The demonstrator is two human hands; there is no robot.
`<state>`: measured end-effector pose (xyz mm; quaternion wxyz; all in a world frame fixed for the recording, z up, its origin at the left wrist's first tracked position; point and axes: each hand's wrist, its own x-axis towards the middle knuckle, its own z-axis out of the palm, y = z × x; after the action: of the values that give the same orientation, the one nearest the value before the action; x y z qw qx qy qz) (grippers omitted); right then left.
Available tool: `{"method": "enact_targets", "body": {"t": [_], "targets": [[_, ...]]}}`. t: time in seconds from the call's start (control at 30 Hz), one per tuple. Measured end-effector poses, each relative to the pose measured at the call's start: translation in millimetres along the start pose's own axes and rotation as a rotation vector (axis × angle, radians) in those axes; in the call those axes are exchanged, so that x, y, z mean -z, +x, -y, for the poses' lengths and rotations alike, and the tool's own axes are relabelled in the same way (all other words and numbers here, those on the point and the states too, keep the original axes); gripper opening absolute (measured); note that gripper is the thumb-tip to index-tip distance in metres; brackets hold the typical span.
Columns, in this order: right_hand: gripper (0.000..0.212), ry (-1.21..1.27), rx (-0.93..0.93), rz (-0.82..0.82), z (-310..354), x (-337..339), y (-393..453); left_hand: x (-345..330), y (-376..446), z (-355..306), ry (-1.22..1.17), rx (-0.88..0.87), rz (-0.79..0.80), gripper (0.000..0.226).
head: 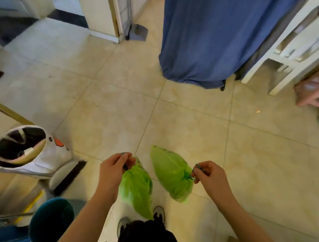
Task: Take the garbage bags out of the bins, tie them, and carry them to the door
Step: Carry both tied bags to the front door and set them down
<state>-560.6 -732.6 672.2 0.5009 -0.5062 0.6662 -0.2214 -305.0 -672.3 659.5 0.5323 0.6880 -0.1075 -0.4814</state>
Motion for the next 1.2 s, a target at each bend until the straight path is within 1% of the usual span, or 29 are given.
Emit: {"method": "enact_targets", "body": {"t": [0.2,0.37,0.47,0.63,0.7,0.8,0.93,1.1,1.2], "targets": [[0.008,0.107,-0.083,-0.223,-11.2,54.4,50.4,-90.1,49.1,-21.9,0.124,0.014,0.209,0.019],[0.011,0.153,-0.138,-0.427,-11.9,105.1,87.8,-169.8,85.0,-49.0,0.301,-0.040,0.397,0.021],[0.010,0.153,-0.163,-0.509,-14.5,131.8,103.4,-221.4,102.0,-62.5,0.412,-0.058,0.511,0.022],[0.009,0.173,-0.229,-0.640,-25.0,182.8,115.3,-308.3,113.2,-70.9,0.483,-0.064,0.661,0.026],[0.013,0.192,-0.272,-0.703,-30.8,206.0,118.3,-349.7,114.1,-70.8,0.498,-0.083,0.740,0.029],[0.014,0.194,-0.315,-0.763,-38.4,240.1,124.6,-413.5,110.4,-65.0,0.494,-0.074,0.810,0.029],[0.012,0.246,-0.307,-0.824,-55.0,292.3,139.5,-500.2,99.0,-54.5,0.447,-0.036,0.877,0.032],[0.013,0.317,-0.356,-0.801,-83.6,361.1,151.1,-593.8,76.5,-33.6,0.462,-0.045,0.870,0.031],[0.017,0.301,-0.350,-0.762,-102.7,409.9,155.5,-652.2,52.4,-18.2,0.465,-0.070,0.912,0.033]]}}
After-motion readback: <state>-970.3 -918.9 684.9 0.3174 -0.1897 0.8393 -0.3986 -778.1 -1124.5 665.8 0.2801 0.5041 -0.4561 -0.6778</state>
